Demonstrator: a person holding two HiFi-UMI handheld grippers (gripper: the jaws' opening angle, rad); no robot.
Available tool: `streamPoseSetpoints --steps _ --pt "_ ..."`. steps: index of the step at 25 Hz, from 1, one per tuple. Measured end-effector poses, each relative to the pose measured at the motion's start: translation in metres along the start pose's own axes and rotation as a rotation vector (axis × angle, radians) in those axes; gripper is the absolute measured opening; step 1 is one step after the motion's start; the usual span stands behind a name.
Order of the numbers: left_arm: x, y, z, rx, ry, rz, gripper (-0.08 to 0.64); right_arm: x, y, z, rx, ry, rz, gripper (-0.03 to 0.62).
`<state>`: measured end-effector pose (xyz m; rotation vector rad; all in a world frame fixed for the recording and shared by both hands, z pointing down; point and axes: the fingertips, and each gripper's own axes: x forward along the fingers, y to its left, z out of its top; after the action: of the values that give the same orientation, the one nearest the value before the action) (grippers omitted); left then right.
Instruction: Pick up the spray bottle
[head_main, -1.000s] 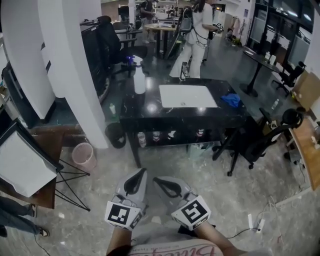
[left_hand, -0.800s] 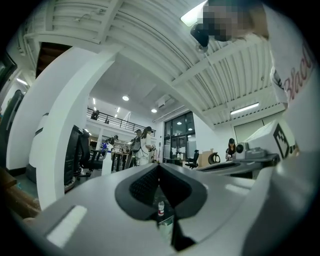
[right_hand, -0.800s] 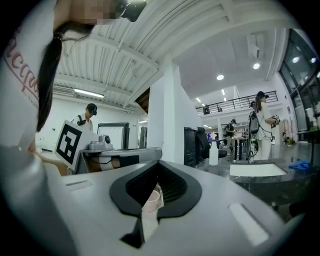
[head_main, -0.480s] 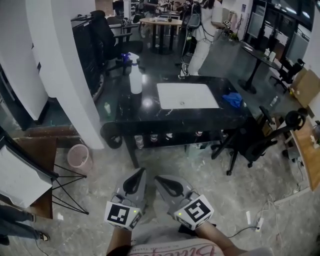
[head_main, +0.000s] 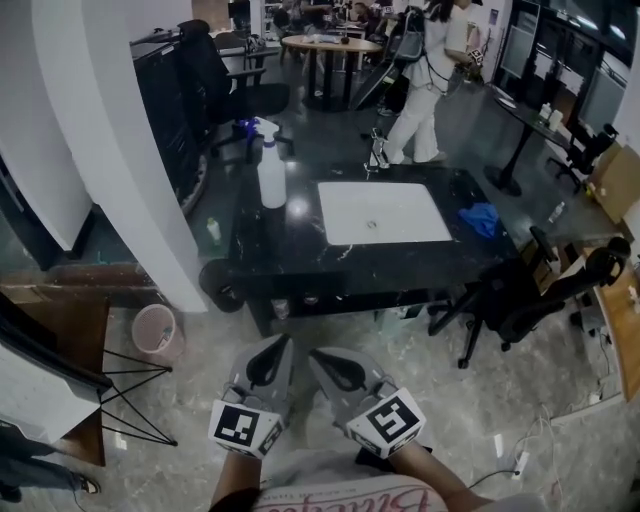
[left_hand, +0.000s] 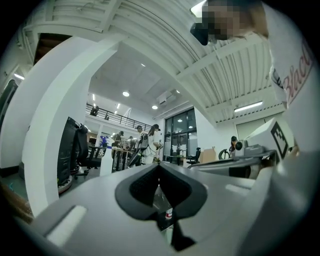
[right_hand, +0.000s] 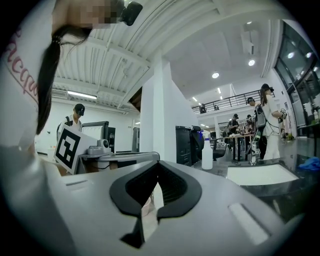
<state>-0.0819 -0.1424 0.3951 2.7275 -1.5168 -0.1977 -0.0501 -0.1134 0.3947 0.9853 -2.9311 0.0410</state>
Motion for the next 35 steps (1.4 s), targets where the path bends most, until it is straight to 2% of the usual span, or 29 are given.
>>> streamPoseSetpoints --steps 11,17,23,24,25,28,31,35 --pt "0.107 0.071 0.013 0.034 -0.020 0.063 -0.002 0.078 -0.107 0.020 -0.035 0.010 0.034 0.002" --pt "0.142 0.095 0.010 0.049 -0.011 0.113 -0.002 0.104 -0.133 0.027 -0.043 0.009 0.087 0.002" --pt "0.164 0.115 0.001 0.026 0.008 0.165 0.000 0.111 -0.156 0.019 -0.018 0.026 0.090 0.002" --pt "0.168 0.118 0.001 0.028 0.011 0.167 0.032 0.112 -0.160 0.018 -0.014 0.029 0.090 0.002" --pt "0.171 0.120 -0.001 0.035 0.019 0.169 0.111 0.114 -0.163 0.016 -0.009 0.032 0.090 0.002" --pt "0.181 0.130 -0.007 0.058 0.053 0.185 0.141 0.120 -0.170 0.014 0.012 0.037 0.092 0.002" --pt "0.192 0.141 -0.014 0.049 0.062 0.198 0.183 0.128 -0.177 0.011 0.026 0.044 0.094 0.002" --pt "0.208 0.163 -0.028 0.031 0.089 0.203 0.195 0.144 -0.187 0.006 0.037 0.064 0.096 0.002"
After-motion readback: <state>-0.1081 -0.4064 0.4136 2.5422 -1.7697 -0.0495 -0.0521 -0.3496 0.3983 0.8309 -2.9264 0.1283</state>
